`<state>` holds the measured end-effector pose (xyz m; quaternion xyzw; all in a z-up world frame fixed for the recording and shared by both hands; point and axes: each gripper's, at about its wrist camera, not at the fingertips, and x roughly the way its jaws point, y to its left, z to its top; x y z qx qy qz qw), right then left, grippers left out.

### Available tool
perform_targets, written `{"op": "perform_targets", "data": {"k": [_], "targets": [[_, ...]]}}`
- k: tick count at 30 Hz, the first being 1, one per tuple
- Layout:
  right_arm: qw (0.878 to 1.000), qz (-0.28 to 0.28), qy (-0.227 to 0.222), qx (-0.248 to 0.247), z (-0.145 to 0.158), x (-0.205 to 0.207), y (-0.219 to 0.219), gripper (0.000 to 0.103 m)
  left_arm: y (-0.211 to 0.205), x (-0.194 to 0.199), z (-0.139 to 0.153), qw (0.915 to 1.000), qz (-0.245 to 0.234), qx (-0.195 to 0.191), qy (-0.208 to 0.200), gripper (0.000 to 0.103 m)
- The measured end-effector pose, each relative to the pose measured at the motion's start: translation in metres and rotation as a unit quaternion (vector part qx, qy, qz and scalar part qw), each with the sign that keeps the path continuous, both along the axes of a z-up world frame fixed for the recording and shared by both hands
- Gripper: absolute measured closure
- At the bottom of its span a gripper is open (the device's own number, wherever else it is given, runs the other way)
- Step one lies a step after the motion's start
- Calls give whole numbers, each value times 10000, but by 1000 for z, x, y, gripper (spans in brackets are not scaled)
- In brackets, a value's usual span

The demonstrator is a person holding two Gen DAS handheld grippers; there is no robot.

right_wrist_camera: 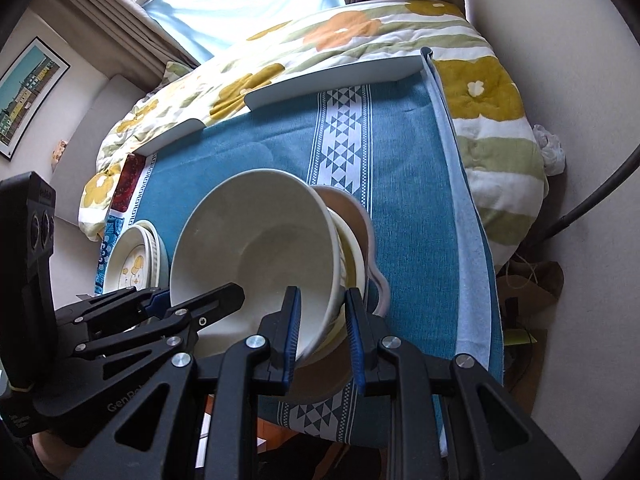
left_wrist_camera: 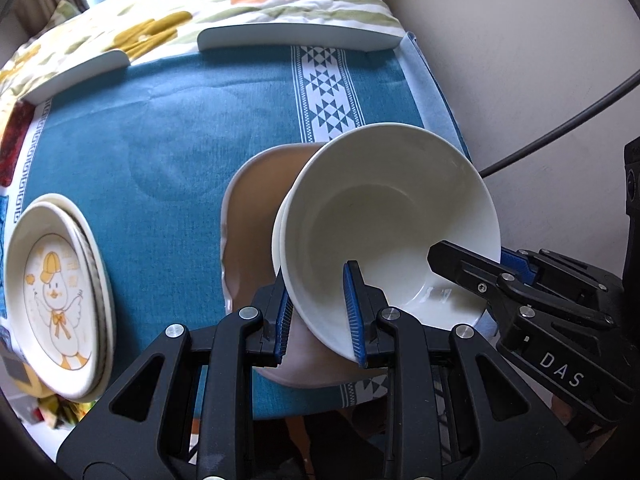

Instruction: Organize plates and bowls

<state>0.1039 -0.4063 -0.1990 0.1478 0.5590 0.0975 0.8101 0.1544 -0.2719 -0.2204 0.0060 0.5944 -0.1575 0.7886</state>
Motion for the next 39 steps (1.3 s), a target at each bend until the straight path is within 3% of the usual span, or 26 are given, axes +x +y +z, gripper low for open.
{"op": "perform_targets", "data": {"k": [8,25,35,39], "targets": [[9994,31,37,-335,-3,1,6,82,-14,-3,-2,9981,-299,490,-235,82],[9993,2,130,-345,-4,-1,3,82,-20,-4,-1,9944,-312,928,-402,81],[9998,-70,137,-114,-2,-1,-2,82,-15,-2,1,9955,-251,853,-331,81],[9999,-128,-78,26,15,-5,-13,82,-3,-4,24,9964,-157,633,-543,81]]}}
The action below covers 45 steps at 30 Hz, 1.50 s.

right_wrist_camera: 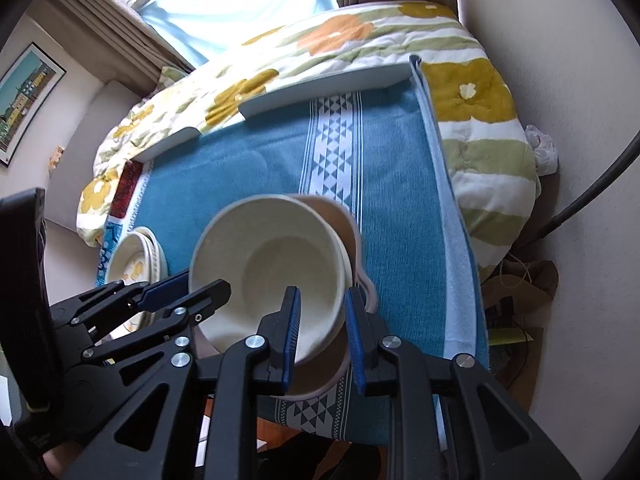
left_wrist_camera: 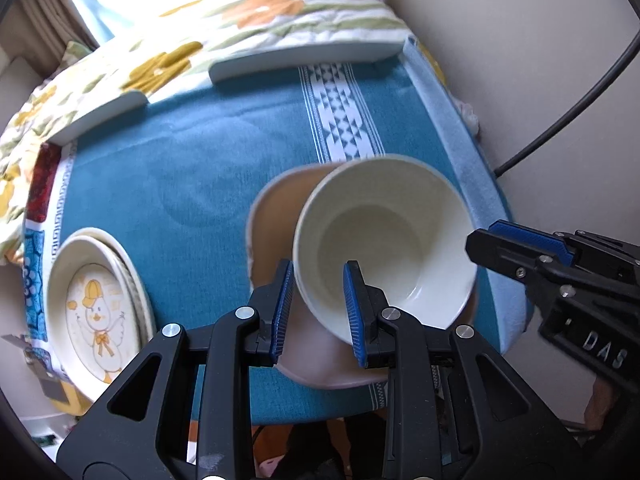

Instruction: Organize plates and bowls

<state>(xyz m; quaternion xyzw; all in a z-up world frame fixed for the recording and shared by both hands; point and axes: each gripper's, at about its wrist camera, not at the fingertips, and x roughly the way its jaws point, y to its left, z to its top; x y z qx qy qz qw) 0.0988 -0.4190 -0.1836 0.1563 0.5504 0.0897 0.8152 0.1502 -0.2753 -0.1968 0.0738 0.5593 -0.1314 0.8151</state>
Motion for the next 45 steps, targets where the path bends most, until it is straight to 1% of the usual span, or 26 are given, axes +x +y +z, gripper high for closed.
{"op": "perform_targets", "data": {"k": [2,3,4,5,6,7,8,9,10,11,13,15,18,21,24,26,32,34,35,36,37,38,39,40,43,45], "targets": [[9999,36,-155,18,14,-4,-5,82,7,-4,20,9996,10,-88,-275,81],[9997,83,-244,-1,22,-6,-8,73,11,-7,31,9990,-19,-153,-429,81],[9993,135,-339,-41,30,-9,-10,63,15,-10,42,9982,-56,-210,-564,80],[9988,183,-456,-82,37,-13,-12,35,19,-12,50,9976,-91,-252,-638,74],[9979,204,-605,-136,45,-18,-15,13,21,-14,58,9972,-118,-267,-684,58],[9966,206,-769,-199,51,-22,-18,10,25,-17,64,9968,-136,-266,-744,41],[9949,228,-943,-285,57,-27,-20,10,29,-19,69,9959,-124,-236,-867,6],[9932,295,-1057,-395,61,-31,-21,10,33,-23,74,9941,-110,-204,-1055,0],[9919,399,-1089,-521,64,-34,-21,10,35,-26,77,9924,-162,-152,-1212,0],[9916,505,-1002,-642,64,-34,-22,10,37,-27,76,9922,-291,-59,-1207,0],[9917,682,-658,-873,57,-31,-23,10,37,-23,67,9938,-548,185,-946,0],[9916,750,-308,-1012,44,-29,-22,10,42,-18,56,9943,-689,344,-738,0],[9897,818,174,-1158,22,-28,-18,10,50,-10,38,9950,-889,316,-326,1],[9864,838,575,-1290,-1,-21,-16,10,55,-1,20,9940,-1047,313,-31,1],[9846,887,907,-1201,-18,-13,-10,10,53,10,1,9911,-1248,364,289,1],[9811,1011,1073,-1250,-25,-9,-3,10,51,15,-10,9883,-1396,471,394,1],[9685,1319,1455,-1532,-45,6,15,11,43,22,-38,9797,-1777,524,760,1],[9645,1424,1538,-1603,-53,10,20,17,39,24,-45,9773,-1870,507,859,3],[9634,1461,1576,-1601,-58,12,22,25,37,25,-50,9763,-1901,502,901,5],[9628,1487,1594,-1598,-61,13,24,34,36,26,-54,9754,-1928,496,949,10],[9624,1502,1602,-1601,-65,14,26,36,34,26,-59,9746,-1943,489,1006,14],[9624,1508,1593,-1603,-69,14,27,40,32,26,-63,9739,-1948,467,1065,20],[9637,1505,1527,-1593,-71,14,28,42,31,27,-67,9739,-1941,429,1097,25],[9655,1508,1438,-1563,-73,12,30,45,30,27,-70,9741,-1926,388,1119,26],[9734,1450,1196,-1311,-77,5,27,52,27,28,-78,9750,-1873,249,1169,38],[9780,1419,1034,-1130,-78,2,24,58,25,28,-83,9753,-1846,182,1199,50]]}}
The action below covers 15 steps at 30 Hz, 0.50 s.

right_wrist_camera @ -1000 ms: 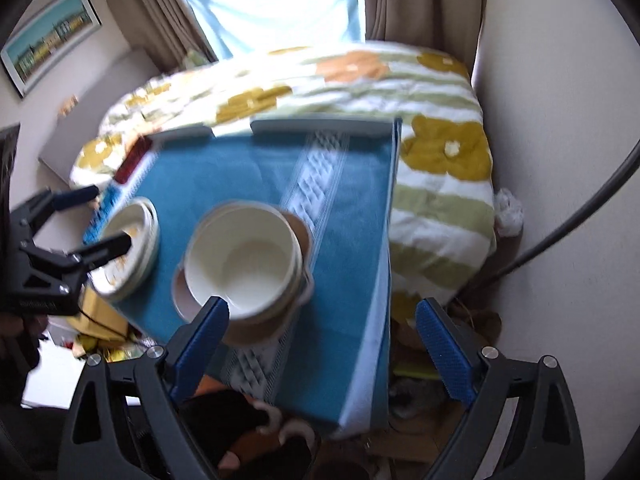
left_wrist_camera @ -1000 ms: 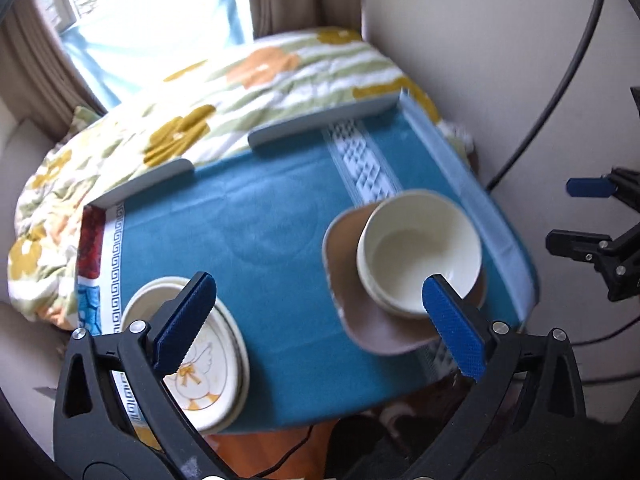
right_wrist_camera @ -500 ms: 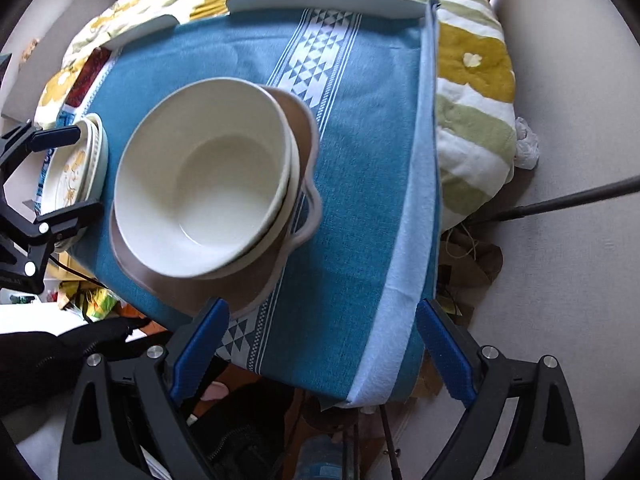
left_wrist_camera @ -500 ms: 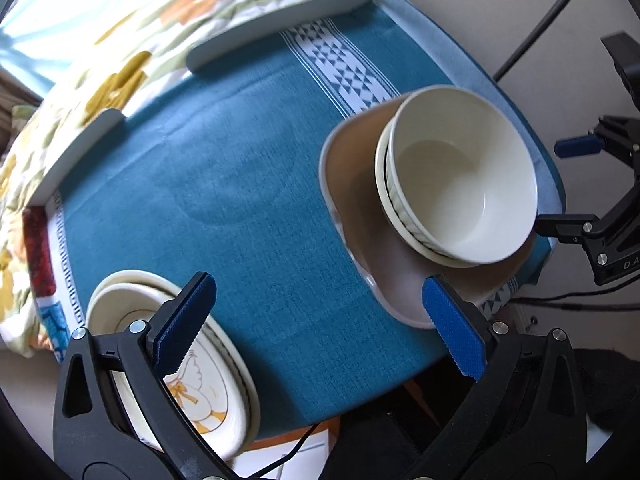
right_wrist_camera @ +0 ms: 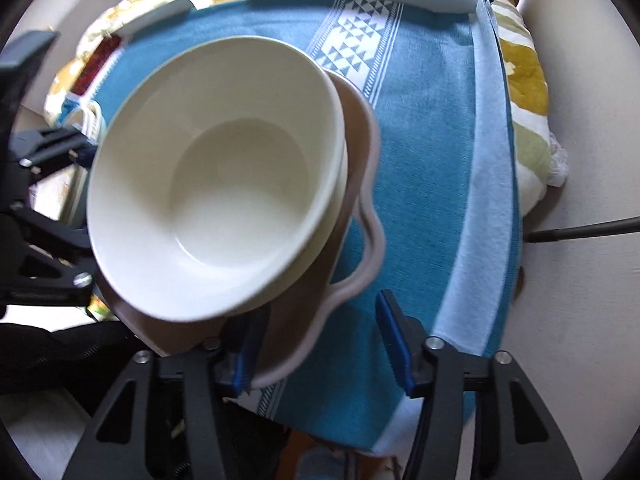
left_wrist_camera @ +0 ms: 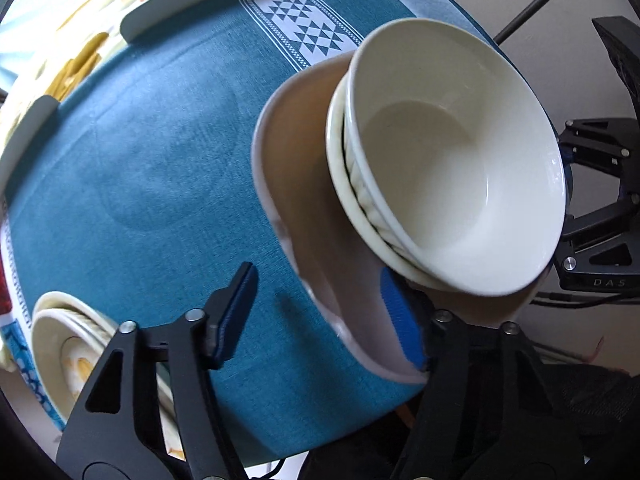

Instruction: Organize plates and bowls

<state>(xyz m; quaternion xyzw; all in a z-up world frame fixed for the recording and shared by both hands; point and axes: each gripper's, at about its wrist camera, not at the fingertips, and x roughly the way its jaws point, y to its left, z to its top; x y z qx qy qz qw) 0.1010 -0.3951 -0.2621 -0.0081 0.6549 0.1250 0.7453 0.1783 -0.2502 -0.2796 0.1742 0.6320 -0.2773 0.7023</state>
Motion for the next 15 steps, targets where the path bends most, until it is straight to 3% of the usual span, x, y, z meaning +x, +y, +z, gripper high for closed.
{"op": "perform_targets", "data": {"k": [6,11,15], "targets": [[9993,129,-209,296,-9,-4,8,72,-9,-9,-8,9998,-61,-213,16,69],[9978,279,-345,493,-5,-6,11,84,-19,-22,-8,9992,-237,-201,-271,77],[9969,492,-486,374,-3,-3,12,84,-21,-28,-6,9986,-172,-177,-462,77]]}}
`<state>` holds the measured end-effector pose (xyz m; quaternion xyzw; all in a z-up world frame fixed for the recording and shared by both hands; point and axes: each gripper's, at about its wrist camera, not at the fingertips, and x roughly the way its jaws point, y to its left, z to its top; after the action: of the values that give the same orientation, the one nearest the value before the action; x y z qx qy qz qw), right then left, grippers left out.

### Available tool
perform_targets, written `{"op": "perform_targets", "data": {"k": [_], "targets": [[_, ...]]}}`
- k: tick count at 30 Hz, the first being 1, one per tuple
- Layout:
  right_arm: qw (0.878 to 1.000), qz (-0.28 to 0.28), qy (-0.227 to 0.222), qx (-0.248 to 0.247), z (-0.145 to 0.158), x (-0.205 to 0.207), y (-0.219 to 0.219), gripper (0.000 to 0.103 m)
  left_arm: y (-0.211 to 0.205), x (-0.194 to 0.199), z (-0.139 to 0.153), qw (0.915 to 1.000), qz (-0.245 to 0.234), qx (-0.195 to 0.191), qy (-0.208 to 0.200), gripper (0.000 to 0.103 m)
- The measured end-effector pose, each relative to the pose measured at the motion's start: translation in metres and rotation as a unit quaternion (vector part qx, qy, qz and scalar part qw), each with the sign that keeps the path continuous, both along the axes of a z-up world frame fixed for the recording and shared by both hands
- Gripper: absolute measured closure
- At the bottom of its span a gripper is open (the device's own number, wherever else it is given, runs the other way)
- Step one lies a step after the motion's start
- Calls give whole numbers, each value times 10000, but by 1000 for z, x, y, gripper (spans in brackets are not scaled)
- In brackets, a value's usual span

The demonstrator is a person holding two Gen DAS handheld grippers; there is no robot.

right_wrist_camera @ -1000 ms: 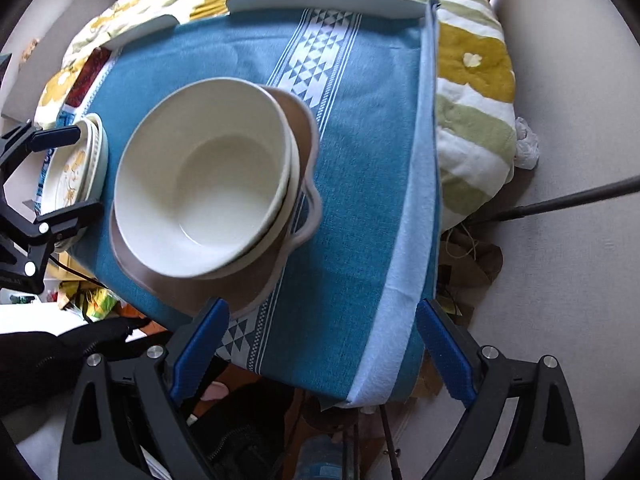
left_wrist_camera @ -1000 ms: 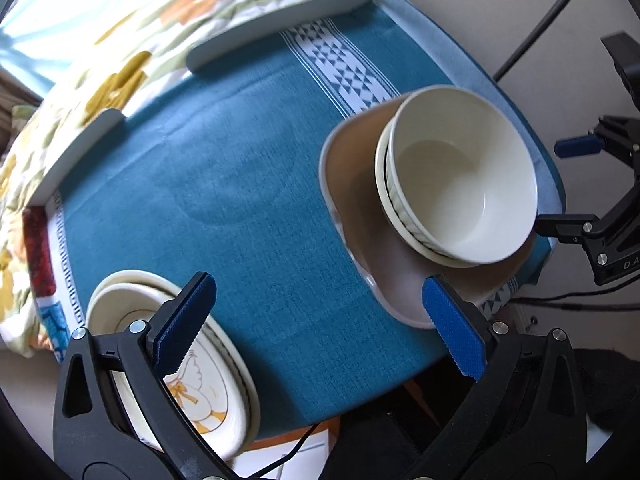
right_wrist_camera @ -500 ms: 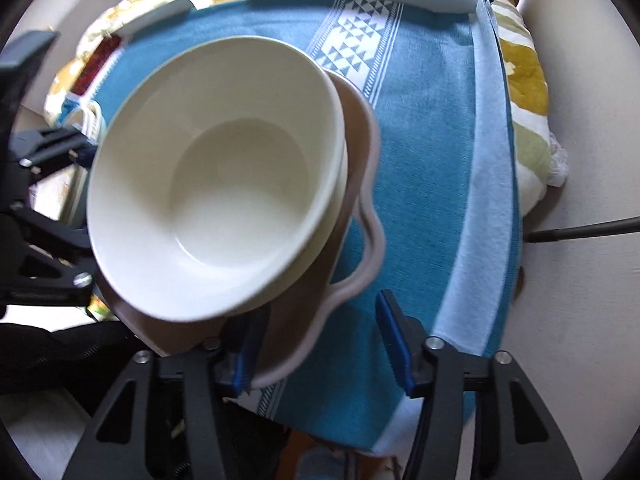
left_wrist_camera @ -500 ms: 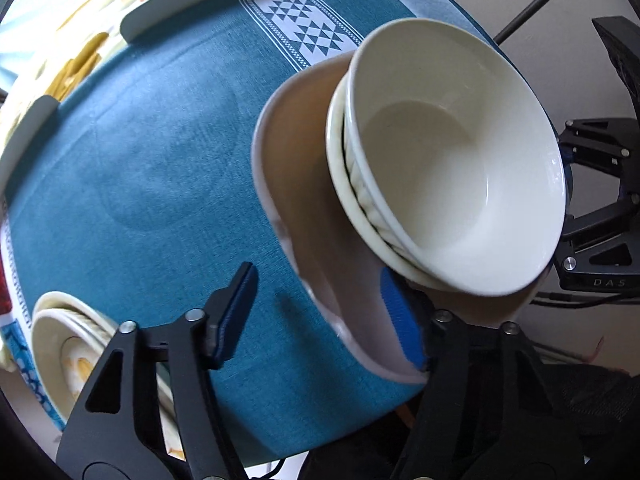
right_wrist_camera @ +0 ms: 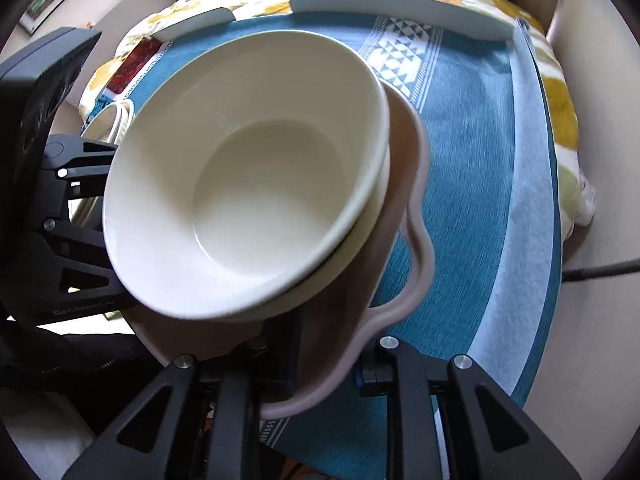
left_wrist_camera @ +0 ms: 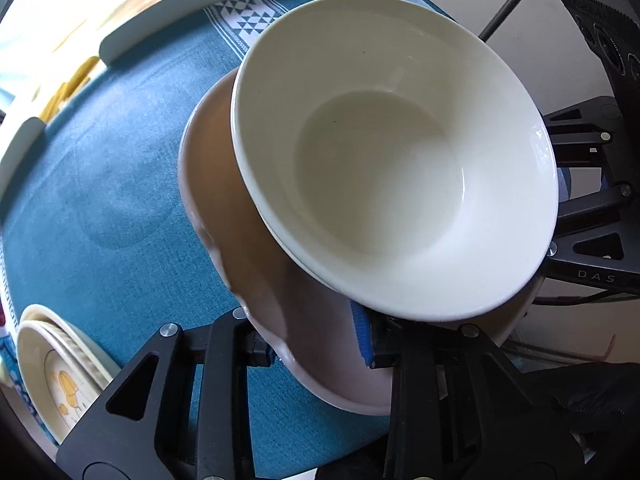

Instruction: Organize plates and bowls

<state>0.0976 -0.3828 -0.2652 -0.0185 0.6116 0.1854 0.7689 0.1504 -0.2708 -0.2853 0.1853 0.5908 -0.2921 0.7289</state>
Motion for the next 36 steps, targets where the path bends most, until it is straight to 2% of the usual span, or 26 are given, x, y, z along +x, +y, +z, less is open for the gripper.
{"op": "perform_targets", "data": {"k": [9,16,24,30,36], "targets": [[9992,302,-242,-55,8,5,10,84,12,-16,22,9988,306,137,-356,77],[9959,784,-454,-61,46,12,32,84,39,-31,69,9950,793,142,-598,77],[9898,1301,-581,-60,87,24,91,84,104,-40,118,9897,1189,150,-783,77],[9880,1391,-662,-123,96,29,150,84,167,-33,126,9891,1189,151,-858,77],[9915,1179,-543,-65,82,33,209,84,221,-28,108,9914,1052,239,-739,77]]}}
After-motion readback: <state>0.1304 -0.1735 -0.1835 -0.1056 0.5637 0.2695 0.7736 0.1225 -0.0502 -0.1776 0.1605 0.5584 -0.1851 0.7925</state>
